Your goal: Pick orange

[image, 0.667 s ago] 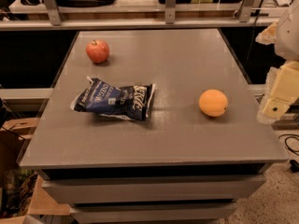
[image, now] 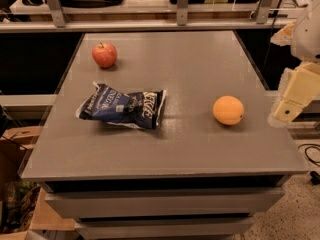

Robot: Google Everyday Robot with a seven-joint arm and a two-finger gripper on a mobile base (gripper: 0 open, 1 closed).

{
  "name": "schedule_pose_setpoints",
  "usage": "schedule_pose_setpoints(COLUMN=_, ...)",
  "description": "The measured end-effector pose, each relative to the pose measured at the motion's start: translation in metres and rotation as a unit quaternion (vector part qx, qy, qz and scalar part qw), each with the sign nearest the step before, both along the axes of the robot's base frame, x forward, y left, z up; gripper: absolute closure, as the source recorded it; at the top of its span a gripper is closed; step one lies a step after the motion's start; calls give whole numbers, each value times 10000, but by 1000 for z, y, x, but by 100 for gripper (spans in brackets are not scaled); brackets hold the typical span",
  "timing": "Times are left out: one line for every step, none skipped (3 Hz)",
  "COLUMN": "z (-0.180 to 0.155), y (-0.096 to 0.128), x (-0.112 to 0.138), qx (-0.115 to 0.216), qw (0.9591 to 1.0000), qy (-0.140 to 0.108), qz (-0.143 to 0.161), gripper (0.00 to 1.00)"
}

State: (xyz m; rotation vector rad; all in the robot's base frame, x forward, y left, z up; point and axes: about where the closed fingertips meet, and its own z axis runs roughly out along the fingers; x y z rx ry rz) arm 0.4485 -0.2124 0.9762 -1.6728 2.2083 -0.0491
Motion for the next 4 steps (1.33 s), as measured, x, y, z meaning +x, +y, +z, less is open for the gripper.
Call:
schedule_pose_setpoints(z=-9, y=9, x=14, qx=450, qw=9990, qy=-58, qz=14, gripper=0)
schedule_pose_setpoints(z=-23, y=22, x=24, qx=1001, qw=9948, qy=-149, qz=110, gripper=0)
schedule_pose_setpoints(z=-39, y=34, x=33, qx=1560, qw=9874, qy=-195, qz=190, gripper=0)
schedule_pose_setpoints(z=-56, y=47, x=44, qx=2043, qw=9783, qy=-186, qz=291, gripper=0)
